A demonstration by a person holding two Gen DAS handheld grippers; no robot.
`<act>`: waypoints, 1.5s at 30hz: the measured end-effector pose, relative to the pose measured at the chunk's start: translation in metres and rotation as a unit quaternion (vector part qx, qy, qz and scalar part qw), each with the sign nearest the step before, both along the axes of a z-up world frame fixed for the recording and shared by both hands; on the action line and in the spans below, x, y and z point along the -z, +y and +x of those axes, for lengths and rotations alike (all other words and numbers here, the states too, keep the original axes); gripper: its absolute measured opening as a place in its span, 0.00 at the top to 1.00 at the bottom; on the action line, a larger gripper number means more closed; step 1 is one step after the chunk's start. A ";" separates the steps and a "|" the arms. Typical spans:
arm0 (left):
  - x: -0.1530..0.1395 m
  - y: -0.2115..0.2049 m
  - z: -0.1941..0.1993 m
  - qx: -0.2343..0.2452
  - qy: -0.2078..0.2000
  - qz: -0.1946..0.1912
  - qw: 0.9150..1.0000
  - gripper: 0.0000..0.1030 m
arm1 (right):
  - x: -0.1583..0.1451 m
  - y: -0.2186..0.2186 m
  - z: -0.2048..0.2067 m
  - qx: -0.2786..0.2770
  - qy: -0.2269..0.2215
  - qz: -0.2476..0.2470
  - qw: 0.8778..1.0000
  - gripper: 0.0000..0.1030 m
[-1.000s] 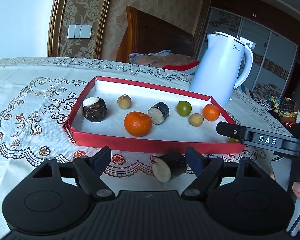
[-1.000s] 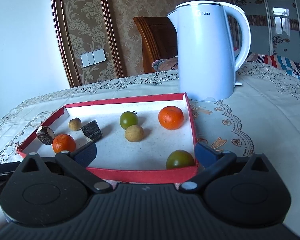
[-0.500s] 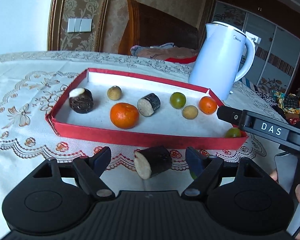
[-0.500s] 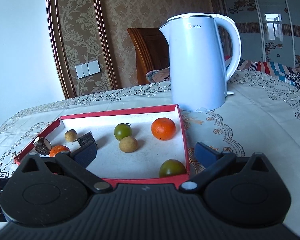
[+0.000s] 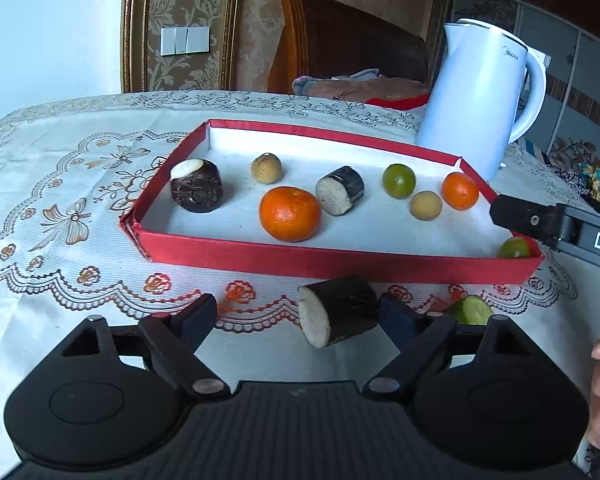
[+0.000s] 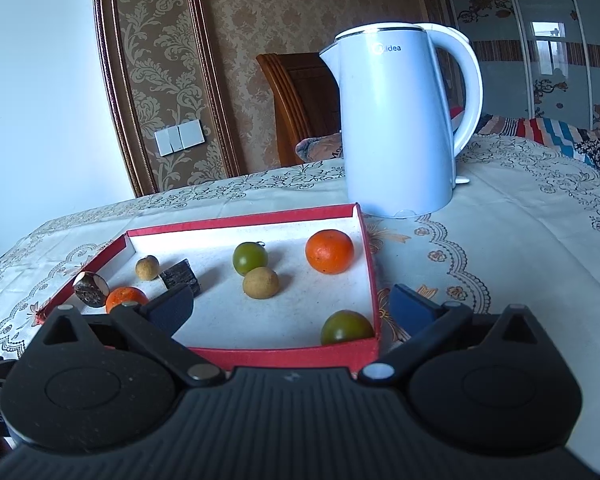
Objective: Organize fruits
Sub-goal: 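Close the left tool on the eggplant piece while the right tool grasps the cucumber slice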
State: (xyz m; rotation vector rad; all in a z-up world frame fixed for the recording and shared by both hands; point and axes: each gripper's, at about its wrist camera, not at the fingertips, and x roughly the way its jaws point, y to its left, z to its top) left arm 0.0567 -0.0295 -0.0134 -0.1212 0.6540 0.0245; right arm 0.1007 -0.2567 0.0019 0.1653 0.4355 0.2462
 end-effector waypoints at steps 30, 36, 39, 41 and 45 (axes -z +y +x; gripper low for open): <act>0.005 0.028 0.006 -0.043 0.017 0.062 0.997 0.09 | 0.013 0.032 -0.042 -0.078 0.016 -0.104 0.991 0.00; 0.005 0.028 0.007 -0.043 0.018 0.061 0.997 0.09 | 0.014 0.033 -0.041 -0.082 0.021 -0.107 0.991 0.00; 0.005 0.028 0.007 -0.043 0.018 0.062 0.997 0.09 | 0.014 0.038 -0.042 -0.083 0.019 -0.120 0.989 0.01; 0.005 0.028 0.007 -0.043 0.018 0.061 0.997 0.09 | 0.015 0.043 -0.042 -0.084 0.020 -0.133 0.987 0.04; 0.005 0.028 0.007 -0.043 0.018 0.061 0.997 0.09 | 0.017 0.053 -0.041 -0.094 0.040 -0.135 0.986 0.15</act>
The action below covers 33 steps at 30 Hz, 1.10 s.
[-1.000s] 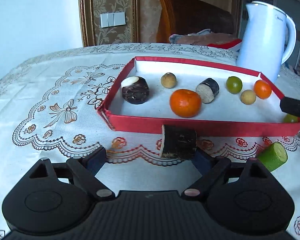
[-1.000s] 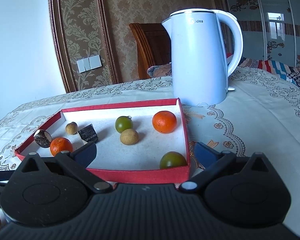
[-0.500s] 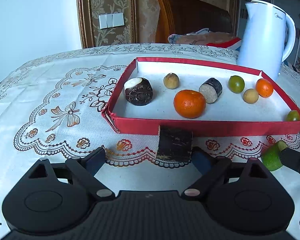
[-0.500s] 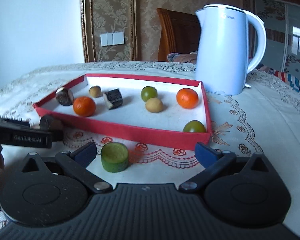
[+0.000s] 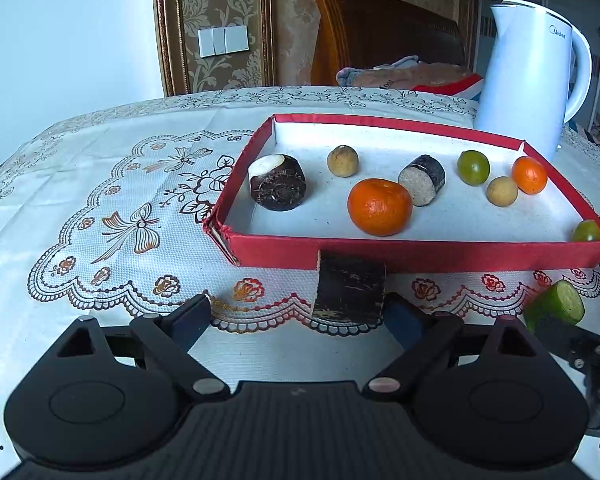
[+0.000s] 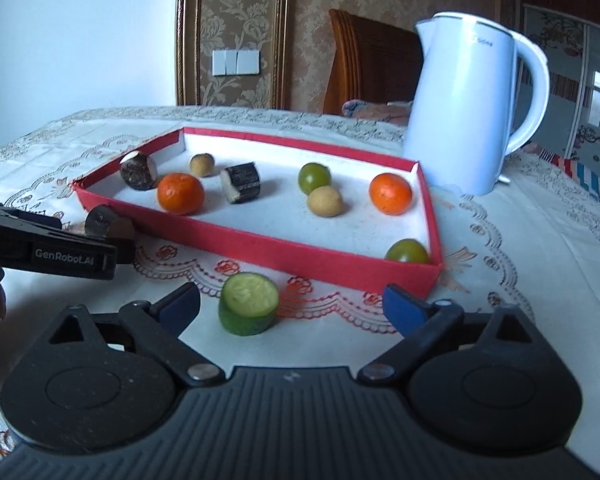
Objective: Organize fruits
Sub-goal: 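Close the left tool on the eggplant piece while the right tool grasps the cucumber slice, then lift the eggplant piece with the left tool while the right lifts the cucumber slice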
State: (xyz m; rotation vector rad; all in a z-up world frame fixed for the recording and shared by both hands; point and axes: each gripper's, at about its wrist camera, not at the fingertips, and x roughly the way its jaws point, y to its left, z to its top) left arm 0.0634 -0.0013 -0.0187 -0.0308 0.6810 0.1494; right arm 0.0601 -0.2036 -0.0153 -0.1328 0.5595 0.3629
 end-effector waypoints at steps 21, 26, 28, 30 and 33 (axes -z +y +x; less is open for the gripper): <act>-0.003 -0.004 -0.006 0.023 -0.018 -0.001 1.000 0.36 | 0.004 0.003 0.004 -0.020 0.023 0.011 0.999 0.55; -0.004 -0.003 -0.007 0.021 -0.019 -0.002 1.000 0.36 | 0.004 0.002 0.004 -0.019 0.024 0.011 0.999 0.55; -0.004 -0.003 -0.007 0.022 -0.019 -0.002 1.000 0.36 | 0.004 0.002 0.004 -0.019 0.025 0.011 0.999 0.55; -0.004 -0.003 -0.007 0.022 -0.019 -0.003 1.000 0.36 | 0.004 0.002 0.004 -0.019 0.025 0.011 0.999 0.55; -0.004 -0.003 -0.006 0.022 -0.018 -0.003 1.000 0.36 | 0.004 0.002 0.004 -0.019 0.025 0.010 0.999 0.55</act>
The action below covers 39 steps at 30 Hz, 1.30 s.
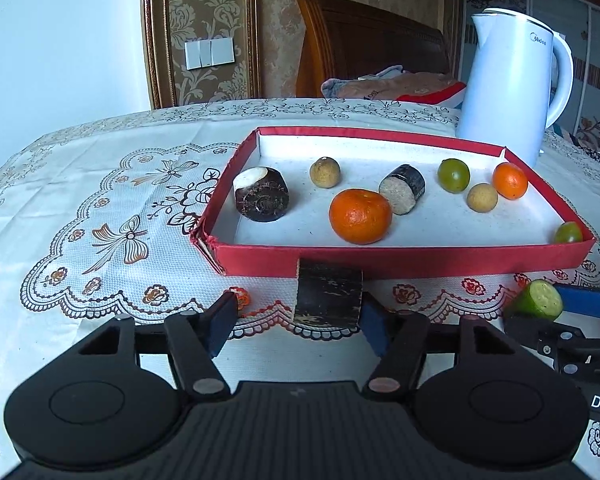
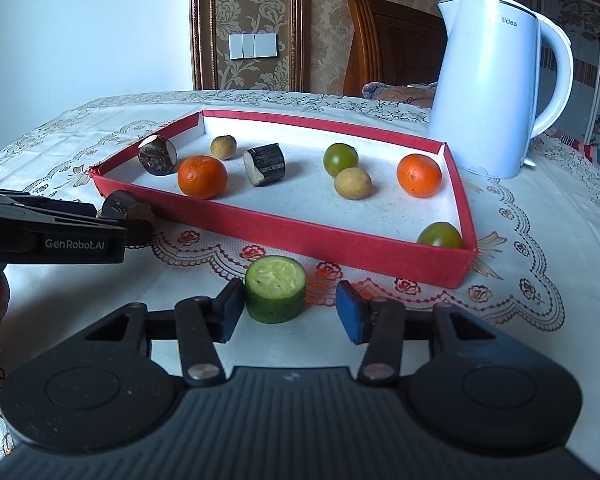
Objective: Organize fruits
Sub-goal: 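Lift the eggplant piece with the left tool while the right lifts the cucumber slice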
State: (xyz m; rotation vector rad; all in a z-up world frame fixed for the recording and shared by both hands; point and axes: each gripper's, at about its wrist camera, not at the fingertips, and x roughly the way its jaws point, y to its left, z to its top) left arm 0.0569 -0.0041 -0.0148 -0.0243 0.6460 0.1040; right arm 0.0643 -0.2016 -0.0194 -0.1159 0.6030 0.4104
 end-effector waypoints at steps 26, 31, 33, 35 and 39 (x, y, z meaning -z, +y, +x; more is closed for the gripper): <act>-0.001 -0.006 -0.001 0.024 -0.002 0.000 1.000 0.59 | -0.001 0.004 -0.003 -0.020 -0.007 -0.003 1.000 0.71; -0.001 -0.008 -0.002 0.029 -0.003 0.000 1.000 0.68 | 0.000 0.004 -0.004 -0.020 -0.009 -0.001 1.000 0.71; -0.001 -0.008 -0.003 0.029 -0.003 0.003 1.000 0.68 | -0.001 0.003 -0.005 -0.017 -0.012 -0.001 1.000 0.71; -0.002 -0.008 -0.004 0.030 -0.005 0.005 1.000 0.68 | -0.002 0.002 -0.006 -0.015 -0.019 0.003 1.000 0.71; -0.008 -0.005 -0.014 0.030 -0.028 -0.001 0.999 0.68 | -0.009 -0.006 -0.015 -0.006 -0.050 0.020 0.999 0.71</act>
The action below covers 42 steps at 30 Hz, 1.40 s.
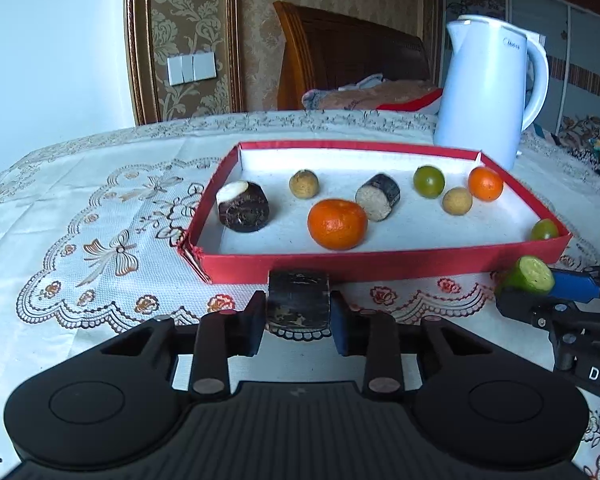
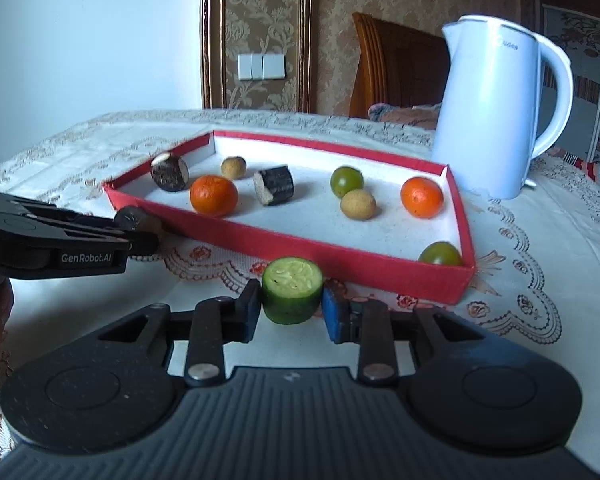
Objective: Organize fruits
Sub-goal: 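Lift the eggplant piece with the left tool while the right lifts the cucumber slice, then carry the eggplant piece in the left tool into the tray while the right carries the cucumber slice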
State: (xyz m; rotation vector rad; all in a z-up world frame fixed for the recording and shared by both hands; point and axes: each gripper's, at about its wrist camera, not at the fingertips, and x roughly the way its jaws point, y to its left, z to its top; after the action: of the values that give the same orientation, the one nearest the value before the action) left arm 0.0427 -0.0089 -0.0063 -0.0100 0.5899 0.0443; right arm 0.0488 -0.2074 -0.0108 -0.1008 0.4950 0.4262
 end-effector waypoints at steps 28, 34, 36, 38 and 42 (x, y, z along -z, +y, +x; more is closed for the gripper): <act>-0.004 -0.007 -0.007 0.002 -0.035 0.010 0.999 0.32 | -0.005 -0.014 0.006 0.025 -0.010 0.023 0.999 0.71; 0.003 -0.001 0.002 -0.002 0.000 -0.001 1.000 0.69 | -0.005 -0.014 0.006 0.025 -0.009 0.023 0.999 0.71; 0.003 -0.001 0.001 -0.001 -0.001 0.000 1.000 0.69 | -0.005 -0.014 0.006 0.026 -0.009 0.023 0.999 0.71; 0.003 -0.003 0.000 0.002 -0.003 0.005 1.000 0.69 | -0.005 -0.015 0.006 0.027 -0.010 0.024 0.999 0.71; -0.002 -0.006 -0.007 0.002 -0.027 0.015 1.000 0.69 | -0.007 -0.016 0.004 0.028 -0.015 0.030 0.999 0.71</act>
State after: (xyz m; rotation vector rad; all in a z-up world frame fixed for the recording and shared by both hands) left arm 0.0361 -0.0148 -0.0044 0.0194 0.5360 0.0493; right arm 0.0527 -0.2237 -0.0042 -0.0354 0.4536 0.3837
